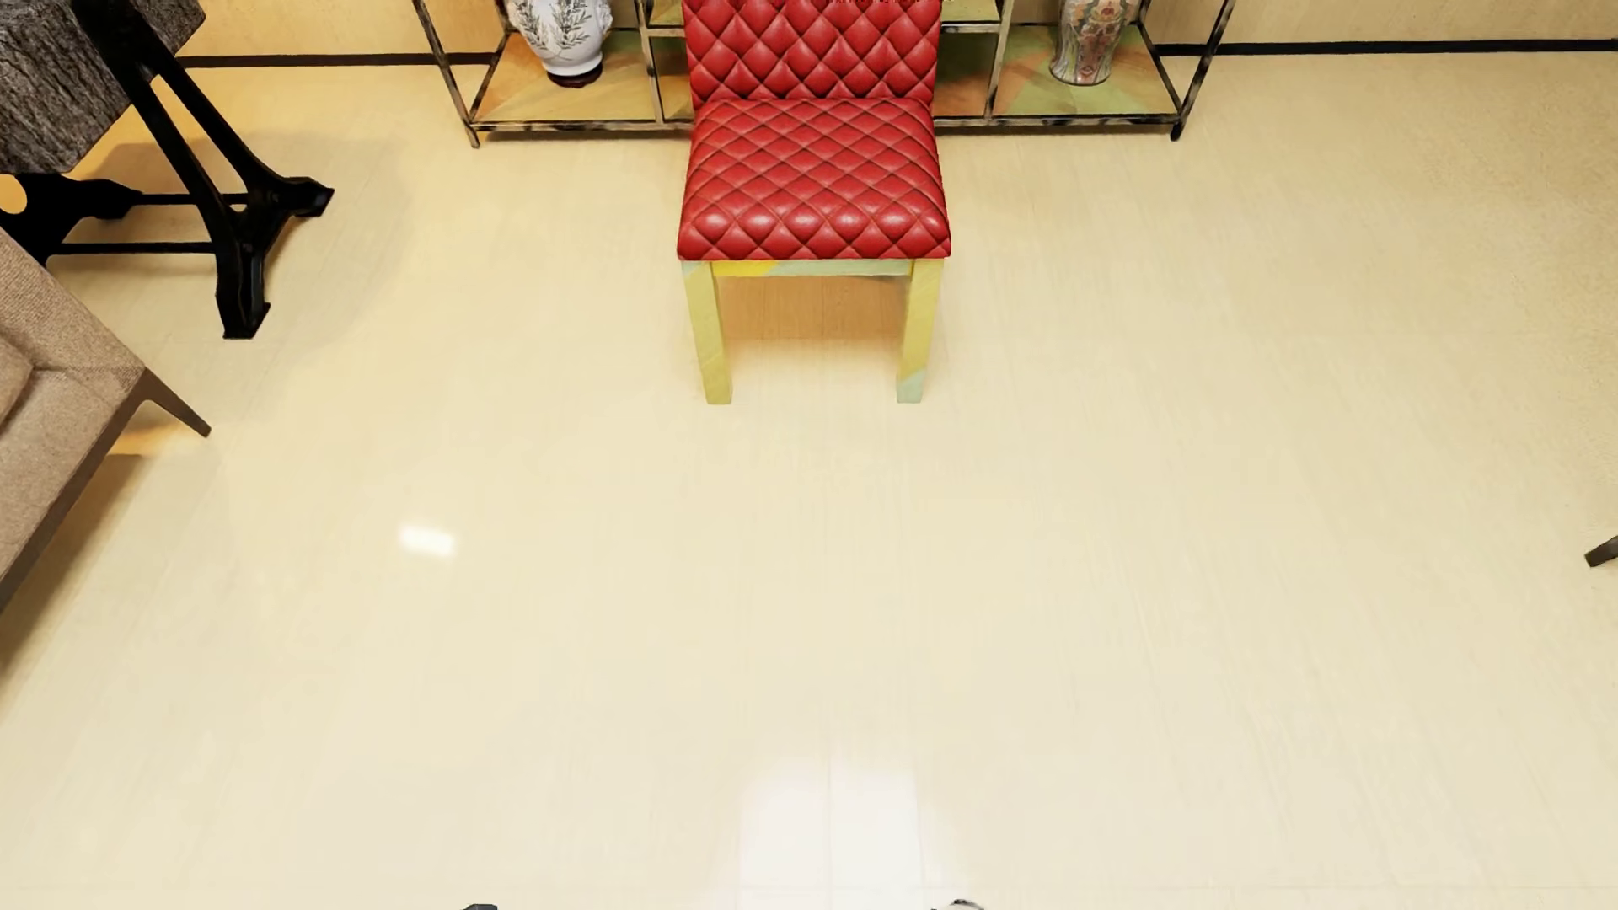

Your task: Move towards the dark chair

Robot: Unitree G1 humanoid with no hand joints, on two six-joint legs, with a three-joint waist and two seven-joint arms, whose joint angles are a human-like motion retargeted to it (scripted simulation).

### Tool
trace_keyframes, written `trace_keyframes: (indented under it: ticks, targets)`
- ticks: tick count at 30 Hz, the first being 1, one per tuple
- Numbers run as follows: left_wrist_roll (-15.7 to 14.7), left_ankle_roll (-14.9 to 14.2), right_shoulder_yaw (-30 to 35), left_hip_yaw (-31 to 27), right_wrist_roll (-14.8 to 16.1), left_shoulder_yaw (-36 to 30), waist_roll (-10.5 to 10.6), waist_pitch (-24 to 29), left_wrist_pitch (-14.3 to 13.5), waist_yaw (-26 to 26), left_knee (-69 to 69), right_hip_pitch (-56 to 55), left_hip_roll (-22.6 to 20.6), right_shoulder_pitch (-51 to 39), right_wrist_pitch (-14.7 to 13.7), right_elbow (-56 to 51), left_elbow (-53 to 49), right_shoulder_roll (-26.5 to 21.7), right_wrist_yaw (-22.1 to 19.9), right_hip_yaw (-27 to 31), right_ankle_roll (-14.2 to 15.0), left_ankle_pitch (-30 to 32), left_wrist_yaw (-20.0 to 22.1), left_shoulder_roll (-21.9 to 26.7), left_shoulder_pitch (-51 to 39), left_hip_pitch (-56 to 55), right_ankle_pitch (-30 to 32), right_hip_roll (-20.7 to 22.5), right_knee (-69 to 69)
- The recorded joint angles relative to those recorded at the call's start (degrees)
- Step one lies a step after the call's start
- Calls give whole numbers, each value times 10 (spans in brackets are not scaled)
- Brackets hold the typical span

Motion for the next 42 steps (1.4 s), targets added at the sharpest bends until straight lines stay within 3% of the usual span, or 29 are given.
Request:
trace_keyframes:
  ticks: [1, 2, 3, 6, 8, 9, 10, 12, 13, 15, 17, 19, 21, 25, 29, 32, 35, 36, 39, 40, 42]
  targets:
    - [1, 0, 7, 16, -4, 9, 0, -3, 4, -3, -3, 17, -1, 6, -3, -4, 6, -1, 13, -36, 24, -6, 5, -5, 1, 11, 11, 28, -73]
    - [6, -2, 10, 31, -8, 10, -1, -7, 3, -3, -15, 49, -3, 11, -4, -9, 8, 1, 23, -100, -59, -9, 5, -6, 4, 25, 34, 40, -144]
    - [13, -4, 8, 43, -12, 6, 0, -10, -3, -3, -22, 87, -4, 15, -3, -16, 9, 4, 26, -157, -78, -15, -1, -5, 6, 38, 9, 45, -197]
    - [14, -16, 1, 47, -24, 24, 8, -13, -10, -7, 33, 136, 17, 8, -1, -25, -4, 18, 8, -132, -72, -30, -10, -12, 21, 43, -4, 82, -265]
    - [2, -34, 2, 29, -36, 54, 14, -10, -9, -1, 153, 150, 51, -7, -3, -35, -19, 19, -1, -127, -64, 9, -2, -37, 33, 1, -7, 86, -269]
    - [3, -48, 6, 5, -44, 61, 16, -8, -14, 4, 234, 154, 70, -14, -8, -47, -26, 18, -2, -122, -61, 41, -5, -41, 37, -35, -12, 87, -266]
    - [9, -41, 9, -26, -51, 61, 18, -5, -14, 11, 317, 159, 87, -26, -14, -59, -37, 18, -6, -116, -57, 73, -8, -44, 40, -77, -17, 91, -265]
    - [16, -53, 6, -92, -55, 69, 24, -1, -12, 21, 422, 169, 102, -43, -27, -87, -50, 17, -25, -104, -47, 72, -10, -46, 49, -144, -27, 95, -261]
    - [14, -75, 1, -115, -51, 78, 26, 0, -10, 24, 432, 176, 110, -53, -32, -94, -52, 17, -36, -98, -41, 69, -11, -48, 57, -165, -28, 95, -262]
    - [17, -74, -6, -124, -50, 88, 29, -1, -4, 27, 378, 189, 145, -67, -37, -114, -47, 17, -49, -85, -26, 63, -18, -53, 66, -179, -27, 93, -270]
    - [18, -51, -3, -136, -58, 97, 31, -2, -4, 32, 271, 197, 165, -75, -45, -140, -48, 16, -54, -64, -12, 55, -31, -54, 75, -174, -29, 93, -271]
    - [11, -92, 2, -237, -60, 111, 32, -4, -2, 37, 148, 202, 122, -80, -51, -156, -51, 15, -52, -34, 1, 66, -33, -61, 83, -155, -30, 89, -272]
    - [11, -96, 7, -326, -64, 114, 31, -6, 1, 34, 70, 208, 76, -78, -47, -160, -49, 13, -47, -9, 18, 75, -30, -69, 85, -119, -28, 77, -273]
    - [42, -45, 4, -258, -74, 69, 34, -5, -1, 22, 67, 205, 46, -53, -28, -146, -37, 11, -40, 27, 56, 26, -42, -63, 67, -84, -19, 32, -252]
    - [47, -11, 27, -211, -96, 35, 22, 0, -13, 18, 68, 183, -6, -33, -17, -116, -53, -2, 5, 75, 83, 7, -27, -60, 49, -66, -1, -23, -230]
    - [25, 15, 37, -175, -98, 33, 9, 4, -8, 17, 59, 161, -41, -27, -13, -104, -64, -7, 25, 110, 85, -1, -15, -65, 38, -57, 20, -56, -222]
    - [21, 35, 48, -138, -93, 37, -3, 6, -16, 21, 55, 143, -56, -27, -11, -100, -56, -6, 28, 58, 64, -7, -10, -57, 35, -56, 36, -90, -219]
    - [21, 40, 51, -128, -91, 36, -6, 6, -16, 21, 55, 136, -57, -31, -12, -99, -53, -6, 28, 47, 56, -9, -10, -55, 32, -57, 26, -90, -207]
    - [22, 49, 59, -104, -85, 34, -12, 6, -15, 22, 56, 117, -55, -41, -14, -102, -44, -8, 25, 87, 88, -10, -13, -48, 26, -55, -23, -30, -148]
    - [23, 51, 60, -97, -84, 29, -14, 5, -6, 24, 54, 120, -54, -46, -15, -102, -45, -8, 23, 88, 78, -10, -15, -49, 20, -54, -34, -13, -137]
    - [21, 54, 62, -88, -80, 24, -17, 1, 4, 28, 40, 147, -51, -52, -19, -105, -45, -5, 15, 15, 40, -6, -15, -45, 13, -50, -34, -19, -168]
